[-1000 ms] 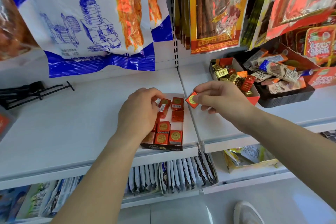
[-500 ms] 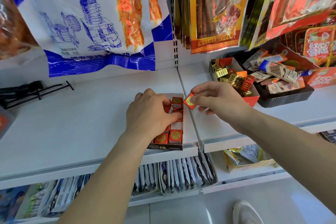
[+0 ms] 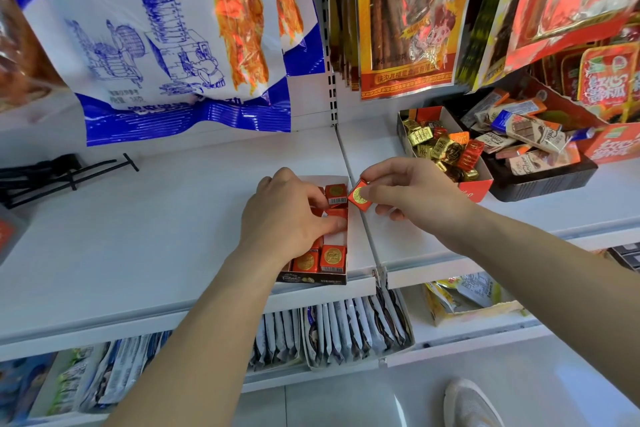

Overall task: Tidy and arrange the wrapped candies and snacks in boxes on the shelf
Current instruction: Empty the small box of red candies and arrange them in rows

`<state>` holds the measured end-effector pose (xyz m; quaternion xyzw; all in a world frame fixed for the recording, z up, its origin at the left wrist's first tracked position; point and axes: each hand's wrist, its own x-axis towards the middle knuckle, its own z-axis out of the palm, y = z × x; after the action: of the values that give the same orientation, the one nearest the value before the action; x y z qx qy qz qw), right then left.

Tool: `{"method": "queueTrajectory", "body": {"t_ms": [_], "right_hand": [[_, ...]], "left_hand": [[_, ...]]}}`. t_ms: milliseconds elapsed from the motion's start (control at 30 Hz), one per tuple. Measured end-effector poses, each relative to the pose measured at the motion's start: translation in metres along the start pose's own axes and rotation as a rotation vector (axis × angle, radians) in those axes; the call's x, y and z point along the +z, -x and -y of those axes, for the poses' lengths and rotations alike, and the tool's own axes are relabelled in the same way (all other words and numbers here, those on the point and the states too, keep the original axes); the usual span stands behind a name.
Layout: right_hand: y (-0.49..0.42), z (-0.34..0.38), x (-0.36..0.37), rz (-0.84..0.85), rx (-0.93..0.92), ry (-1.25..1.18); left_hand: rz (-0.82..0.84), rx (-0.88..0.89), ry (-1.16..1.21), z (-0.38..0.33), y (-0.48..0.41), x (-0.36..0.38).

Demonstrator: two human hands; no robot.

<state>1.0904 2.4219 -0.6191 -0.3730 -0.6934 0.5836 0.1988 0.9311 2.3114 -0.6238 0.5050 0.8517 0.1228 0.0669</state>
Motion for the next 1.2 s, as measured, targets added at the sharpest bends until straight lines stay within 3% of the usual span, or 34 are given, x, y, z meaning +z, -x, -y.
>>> {"method": "queueTrajectory", "body": {"t_ms": [367,667,833,1033,1200], "right_hand": [[-0.001,0.002,0.005,0.019,-0.021,-0.016],[-0.004,0.006,0.008,0.038,-0.039,-0.004],[-0.004,0.009,0.004,0.054,-0.056,0.01],[-0.001,0.014,0.016,0.219,-0.131,0.181],[-0.005,0.019,0.027,0.183,-0.256,0.505]], "left_hand": [[-0.04,-0.024,0.356,0.006,0.004,-0.006],[-0.017,-0.019,0.475,0.011,0.005,-0.008],[-0.056,-0.025,0.419,0.016,0.002,-0.008],[-0.162,-0.045,0.395,0.025,0.002,-0.011],[-0.172,-0.043,0.401,0.032,0.004,-0.015]]}}
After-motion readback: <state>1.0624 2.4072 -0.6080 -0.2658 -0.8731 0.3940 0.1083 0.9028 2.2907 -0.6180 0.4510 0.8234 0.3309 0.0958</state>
